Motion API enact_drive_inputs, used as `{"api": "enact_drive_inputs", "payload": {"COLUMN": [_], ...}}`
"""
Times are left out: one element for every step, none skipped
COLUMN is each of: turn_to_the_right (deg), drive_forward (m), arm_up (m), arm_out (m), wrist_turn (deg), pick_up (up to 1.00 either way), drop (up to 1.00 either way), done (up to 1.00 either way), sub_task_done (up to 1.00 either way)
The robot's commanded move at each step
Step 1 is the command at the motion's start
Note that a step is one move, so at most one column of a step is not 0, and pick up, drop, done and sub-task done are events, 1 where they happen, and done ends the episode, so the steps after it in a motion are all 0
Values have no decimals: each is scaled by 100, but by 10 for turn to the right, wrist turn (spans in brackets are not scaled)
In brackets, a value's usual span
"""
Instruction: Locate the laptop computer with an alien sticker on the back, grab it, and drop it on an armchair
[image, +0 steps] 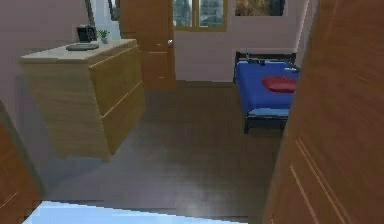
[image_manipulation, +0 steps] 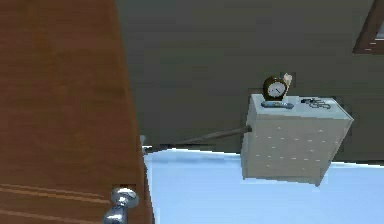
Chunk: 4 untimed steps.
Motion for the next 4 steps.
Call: {"api": "enact_drive_inputs", "payload": {"turn_to_the_right": [60,0,0,0], "drive_forward": [0,100,100,100], "arm_up": [0,0,0,0], "arm_out": [0,0,0,0], "wrist_turn": [0,0,0,0], "pick_up": [0,0,0,0], "drop": [0,0,0,0], "done": [0,0,0,0], "sub_task_done": [0,0,0,0]}}
